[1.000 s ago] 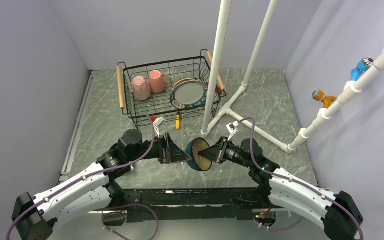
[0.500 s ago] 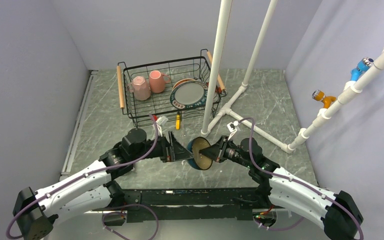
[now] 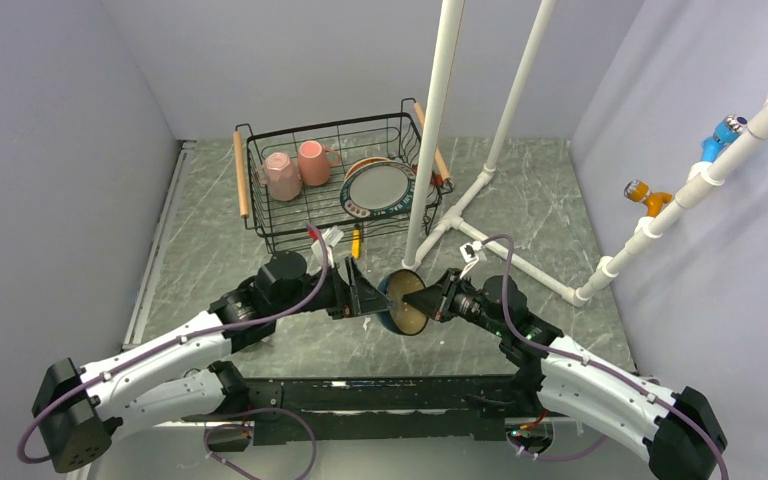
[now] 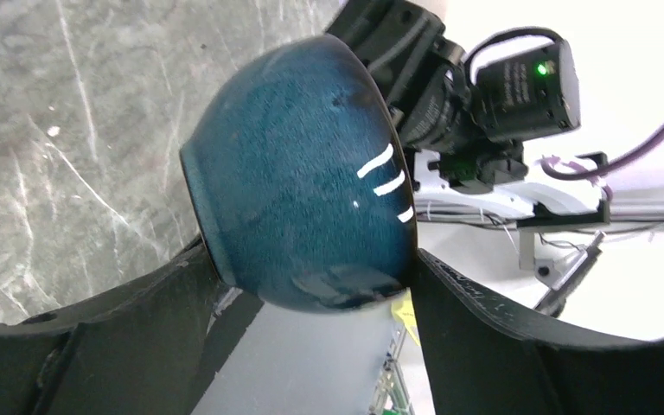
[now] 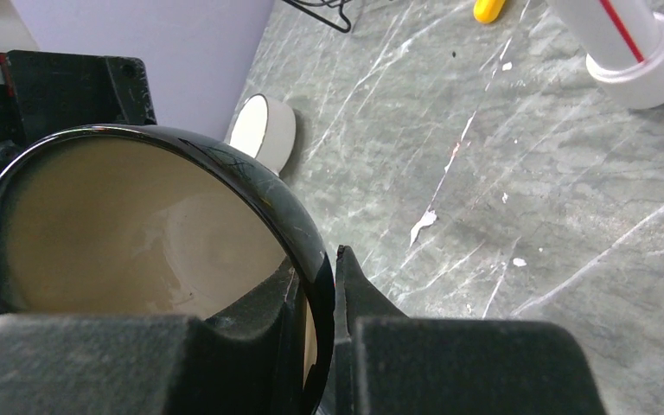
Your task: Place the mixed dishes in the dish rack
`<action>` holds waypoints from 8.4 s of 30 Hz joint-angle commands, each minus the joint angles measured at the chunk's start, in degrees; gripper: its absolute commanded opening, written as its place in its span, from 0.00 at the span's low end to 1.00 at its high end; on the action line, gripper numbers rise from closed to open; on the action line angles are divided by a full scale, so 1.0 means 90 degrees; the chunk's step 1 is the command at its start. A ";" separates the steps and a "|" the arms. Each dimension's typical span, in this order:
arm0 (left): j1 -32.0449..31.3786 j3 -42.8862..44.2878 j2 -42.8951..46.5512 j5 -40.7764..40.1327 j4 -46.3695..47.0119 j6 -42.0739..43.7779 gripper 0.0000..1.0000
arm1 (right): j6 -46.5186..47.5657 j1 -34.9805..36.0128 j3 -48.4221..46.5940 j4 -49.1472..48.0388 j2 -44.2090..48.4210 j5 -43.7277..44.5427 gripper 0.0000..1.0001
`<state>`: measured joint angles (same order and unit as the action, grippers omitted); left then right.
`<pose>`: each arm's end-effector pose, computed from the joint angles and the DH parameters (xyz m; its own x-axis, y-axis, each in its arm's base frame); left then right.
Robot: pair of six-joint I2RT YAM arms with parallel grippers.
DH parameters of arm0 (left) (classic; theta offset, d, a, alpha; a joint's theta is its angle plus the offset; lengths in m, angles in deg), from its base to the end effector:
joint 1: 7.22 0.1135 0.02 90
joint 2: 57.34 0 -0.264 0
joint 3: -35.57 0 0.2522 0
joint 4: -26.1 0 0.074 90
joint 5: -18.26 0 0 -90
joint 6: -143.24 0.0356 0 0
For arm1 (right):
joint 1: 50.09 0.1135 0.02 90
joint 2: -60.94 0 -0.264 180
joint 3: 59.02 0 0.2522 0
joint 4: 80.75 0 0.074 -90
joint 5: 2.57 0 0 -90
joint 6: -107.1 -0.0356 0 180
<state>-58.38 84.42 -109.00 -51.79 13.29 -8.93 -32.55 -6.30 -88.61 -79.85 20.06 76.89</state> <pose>0.1233 -0.1725 0.2793 -0.9086 -0.1971 -0.3684 0.2887 0.3412 -0.8946 0.1213 0.1253 0.2139 -0.7155 0.3520 -0.6034 -0.4079 0.4907 0.7699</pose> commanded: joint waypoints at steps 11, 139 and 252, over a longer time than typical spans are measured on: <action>-0.0292 0.0618 -0.0354 -0.0076 0.0932 -0.0045 0.89 | 0.0094 0.0081 -0.0347 -0.0440 0.0274 0.0141 0.00; 0.3414 0.8560 -0.6744 -0.4663 -0.6350 0.4412 0.00 | 0.1423 -0.0062 -0.2590 0.3401 0.0708 0.1588 0.99; 0.3927 0.6731 -0.6903 -0.1738 -0.3701 0.4197 0.54 | 0.1679 -0.0178 -0.2646 0.3371 0.0158 0.1526 0.99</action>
<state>-23.10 140.83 -169.65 -71.38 -24.52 29.65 -18.36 -7.70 -110.36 -47.76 21.04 89.43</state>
